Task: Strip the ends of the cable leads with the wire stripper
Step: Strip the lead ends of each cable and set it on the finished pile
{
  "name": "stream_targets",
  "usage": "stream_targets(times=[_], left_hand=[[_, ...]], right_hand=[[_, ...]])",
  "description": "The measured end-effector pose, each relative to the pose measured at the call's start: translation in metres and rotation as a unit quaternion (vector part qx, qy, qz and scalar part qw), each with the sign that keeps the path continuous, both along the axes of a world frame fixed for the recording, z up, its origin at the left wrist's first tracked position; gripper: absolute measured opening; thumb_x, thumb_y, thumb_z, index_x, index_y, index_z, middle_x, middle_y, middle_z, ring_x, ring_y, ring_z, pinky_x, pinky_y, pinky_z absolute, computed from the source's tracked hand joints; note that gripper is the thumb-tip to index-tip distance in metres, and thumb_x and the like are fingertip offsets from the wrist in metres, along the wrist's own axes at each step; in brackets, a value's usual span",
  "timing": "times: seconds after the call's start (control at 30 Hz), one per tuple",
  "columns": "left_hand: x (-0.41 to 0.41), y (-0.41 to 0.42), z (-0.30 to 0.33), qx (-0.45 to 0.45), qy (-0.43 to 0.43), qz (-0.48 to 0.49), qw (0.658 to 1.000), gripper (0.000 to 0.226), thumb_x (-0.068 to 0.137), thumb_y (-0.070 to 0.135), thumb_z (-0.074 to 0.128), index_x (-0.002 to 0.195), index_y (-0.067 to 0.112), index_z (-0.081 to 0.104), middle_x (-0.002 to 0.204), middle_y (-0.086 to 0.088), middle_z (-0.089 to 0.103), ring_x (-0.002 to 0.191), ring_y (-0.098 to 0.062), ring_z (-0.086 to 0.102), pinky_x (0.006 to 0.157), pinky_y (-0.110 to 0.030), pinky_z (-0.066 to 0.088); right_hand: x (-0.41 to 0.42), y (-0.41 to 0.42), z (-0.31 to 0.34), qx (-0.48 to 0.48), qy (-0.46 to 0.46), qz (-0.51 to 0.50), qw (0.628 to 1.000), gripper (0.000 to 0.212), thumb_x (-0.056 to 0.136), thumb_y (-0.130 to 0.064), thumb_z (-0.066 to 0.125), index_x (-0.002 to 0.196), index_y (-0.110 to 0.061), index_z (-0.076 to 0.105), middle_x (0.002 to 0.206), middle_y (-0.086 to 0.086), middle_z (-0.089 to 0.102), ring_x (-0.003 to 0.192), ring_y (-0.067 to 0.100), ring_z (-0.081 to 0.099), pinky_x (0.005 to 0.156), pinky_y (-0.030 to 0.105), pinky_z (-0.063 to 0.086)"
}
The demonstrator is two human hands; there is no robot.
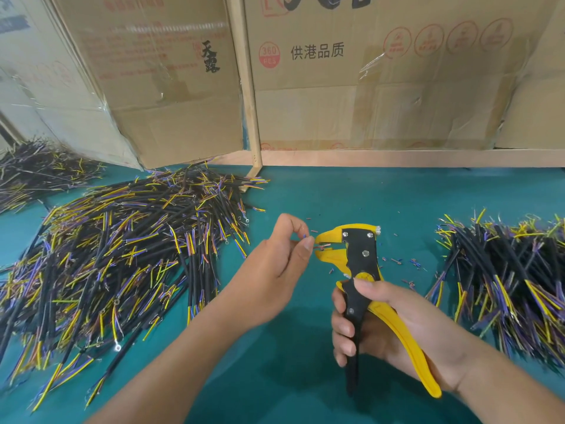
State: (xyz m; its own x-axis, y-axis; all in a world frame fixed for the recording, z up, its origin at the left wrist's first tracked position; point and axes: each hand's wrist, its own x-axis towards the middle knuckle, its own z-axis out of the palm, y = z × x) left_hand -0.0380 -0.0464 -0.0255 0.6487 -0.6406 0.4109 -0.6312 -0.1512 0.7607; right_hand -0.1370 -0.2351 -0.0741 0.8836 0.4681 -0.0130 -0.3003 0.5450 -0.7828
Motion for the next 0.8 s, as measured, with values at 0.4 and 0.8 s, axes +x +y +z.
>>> stream_targets(times=[0.4, 0.8], left_hand=[[-0.004, 0.001, 0.005, 0.074, -0.044, 0.034, 0.996, 0.032, 0.098, 0.059, 0.023, 0.115, 0.039, 0.042, 0.063, -0.017, 0.043, 0.059, -0.038, 0.041, 0.06, -0.056, 0.042], [-0.004, -0.001, 0.004, 0.075, -0.036, 0.055, 0.995, 0.035, 0.097, 0.056, 0.023, 0.123, 0.04, 0.042, 0.063, -0.018, 0.045, 0.059, -0.036, 0.043, 0.06, -0.055, 0.042]], right_hand=[[-0.009, 0.006, 0.014, -0.014, -0.001, -0.013, 1.0, 0.032, 0.095, -0.037, 0.064, 0.096, -0.005, 0.059, 0.078, 0.014, 0.05, 0.068, 0.03, 0.053, 0.076, 0.049, 0.049], [-0.009, 0.008, 0.014, -0.026, 0.003, -0.003, 1.0, 0.032, 0.097, -0.037, 0.062, 0.095, -0.005, 0.059, 0.077, 0.014, 0.05, 0.067, 0.03, 0.053, 0.075, 0.049, 0.049]])
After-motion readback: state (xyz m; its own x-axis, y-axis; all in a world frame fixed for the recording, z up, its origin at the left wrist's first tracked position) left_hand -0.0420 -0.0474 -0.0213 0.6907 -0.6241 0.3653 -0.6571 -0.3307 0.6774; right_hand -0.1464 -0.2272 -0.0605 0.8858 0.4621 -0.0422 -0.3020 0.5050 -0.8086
